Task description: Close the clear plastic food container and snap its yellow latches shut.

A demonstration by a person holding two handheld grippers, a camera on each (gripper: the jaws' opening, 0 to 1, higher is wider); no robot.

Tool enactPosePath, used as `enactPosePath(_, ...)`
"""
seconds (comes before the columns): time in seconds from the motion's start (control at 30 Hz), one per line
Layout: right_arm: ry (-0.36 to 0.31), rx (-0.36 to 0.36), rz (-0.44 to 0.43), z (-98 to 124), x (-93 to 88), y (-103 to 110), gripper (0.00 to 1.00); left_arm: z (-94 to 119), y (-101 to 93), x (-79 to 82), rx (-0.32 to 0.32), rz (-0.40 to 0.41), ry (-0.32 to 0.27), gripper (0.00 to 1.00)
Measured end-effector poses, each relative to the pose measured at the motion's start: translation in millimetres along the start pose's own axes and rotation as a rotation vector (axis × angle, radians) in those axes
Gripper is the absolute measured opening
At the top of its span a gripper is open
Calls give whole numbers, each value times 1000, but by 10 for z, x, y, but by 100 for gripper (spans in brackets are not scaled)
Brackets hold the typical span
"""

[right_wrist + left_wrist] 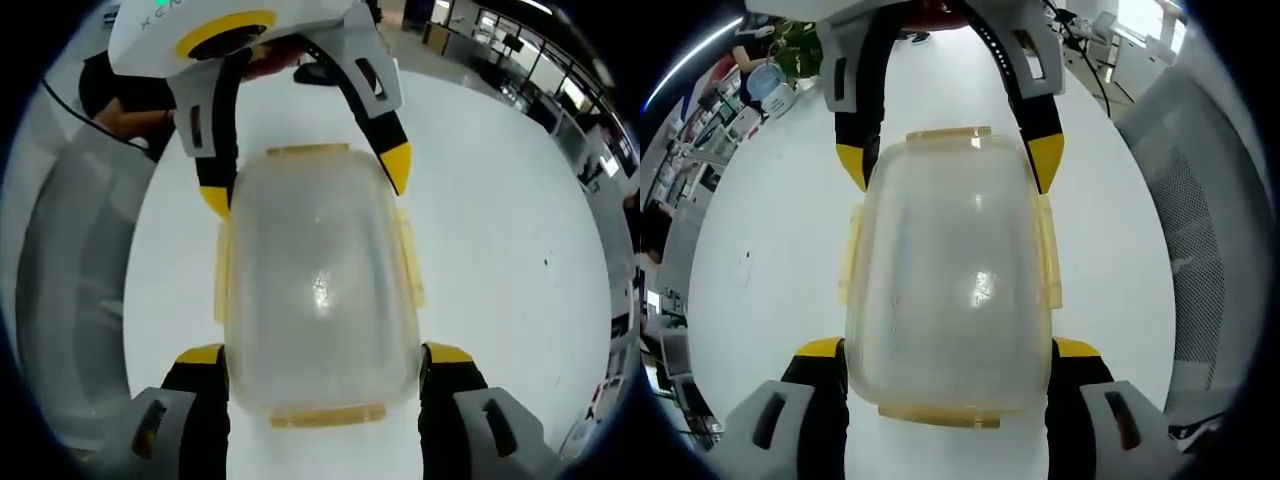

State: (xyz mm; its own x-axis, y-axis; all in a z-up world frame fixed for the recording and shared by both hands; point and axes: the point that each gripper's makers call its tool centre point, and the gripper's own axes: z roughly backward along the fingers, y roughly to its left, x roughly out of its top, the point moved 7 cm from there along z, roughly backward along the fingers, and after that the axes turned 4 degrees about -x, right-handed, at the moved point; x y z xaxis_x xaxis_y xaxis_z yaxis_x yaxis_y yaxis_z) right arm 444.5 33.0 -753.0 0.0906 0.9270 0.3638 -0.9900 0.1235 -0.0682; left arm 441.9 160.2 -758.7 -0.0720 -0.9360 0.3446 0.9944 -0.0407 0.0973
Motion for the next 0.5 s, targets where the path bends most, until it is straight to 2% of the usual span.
enactPosePath(0.5,-9,-11,-5,6,-5,-9,79,-3,13,5,8,-8,5,83)
